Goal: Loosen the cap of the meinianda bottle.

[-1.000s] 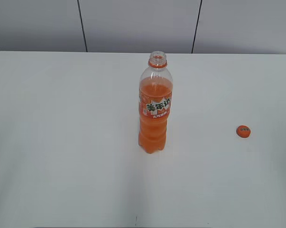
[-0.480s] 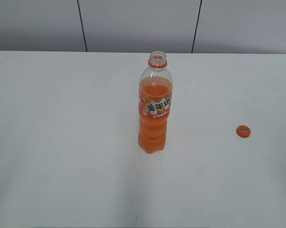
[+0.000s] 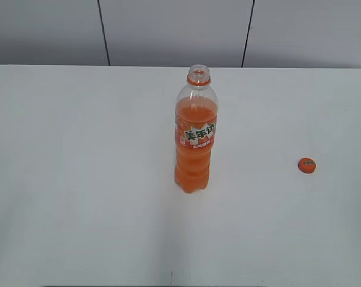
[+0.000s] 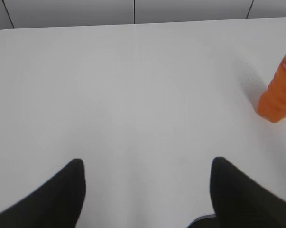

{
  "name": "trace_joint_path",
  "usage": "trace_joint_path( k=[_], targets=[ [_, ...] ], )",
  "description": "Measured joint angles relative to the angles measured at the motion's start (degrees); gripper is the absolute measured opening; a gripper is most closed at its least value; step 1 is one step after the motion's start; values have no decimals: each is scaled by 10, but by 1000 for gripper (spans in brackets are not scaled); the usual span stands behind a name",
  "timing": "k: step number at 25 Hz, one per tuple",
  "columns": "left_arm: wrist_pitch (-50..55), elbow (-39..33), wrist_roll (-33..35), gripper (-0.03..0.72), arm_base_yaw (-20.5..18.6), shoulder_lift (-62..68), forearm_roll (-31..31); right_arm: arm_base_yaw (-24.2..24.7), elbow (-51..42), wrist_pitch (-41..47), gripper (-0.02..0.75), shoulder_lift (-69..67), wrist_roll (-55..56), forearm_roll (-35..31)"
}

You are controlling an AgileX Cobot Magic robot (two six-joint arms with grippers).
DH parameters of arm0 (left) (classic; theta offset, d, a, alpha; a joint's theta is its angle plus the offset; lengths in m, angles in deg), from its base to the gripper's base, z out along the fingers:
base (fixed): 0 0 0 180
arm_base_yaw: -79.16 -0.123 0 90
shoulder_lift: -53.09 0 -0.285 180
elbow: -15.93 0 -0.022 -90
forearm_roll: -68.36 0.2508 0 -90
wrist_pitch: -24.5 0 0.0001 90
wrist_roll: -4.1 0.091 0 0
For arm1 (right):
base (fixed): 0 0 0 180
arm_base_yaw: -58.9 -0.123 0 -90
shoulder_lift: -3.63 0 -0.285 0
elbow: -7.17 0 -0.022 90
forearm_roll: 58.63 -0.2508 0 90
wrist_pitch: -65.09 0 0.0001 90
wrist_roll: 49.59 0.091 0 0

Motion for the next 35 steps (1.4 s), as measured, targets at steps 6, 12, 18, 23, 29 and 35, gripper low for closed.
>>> trace_joint_path(
  k=[6, 12, 18, 23, 29, 35],
  targets=[
    [0, 0, 0, 499, 0, 0, 1, 0, -5, -21, 547, 45, 1, 0],
    [0, 0, 0, 499, 0, 0, 7, 0, -19, -52, 547, 45, 0, -20],
    [0, 0, 0, 499, 0, 0, 11, 0, -24, -61, 547, 46, -6, -28],
    [0, 0, 0, 499, 0, 0, 12, 0, -24, -62, 547, 46, -45, -56],
    [0, 0, 0, 499, 0, 0, 12, 0, -24, -62, 547, 46, -51, -57],
    [0, 0, 0, 499, 0, 0, 12, 0, -24, -62, 547, 46, -51, -57]
  ],
)
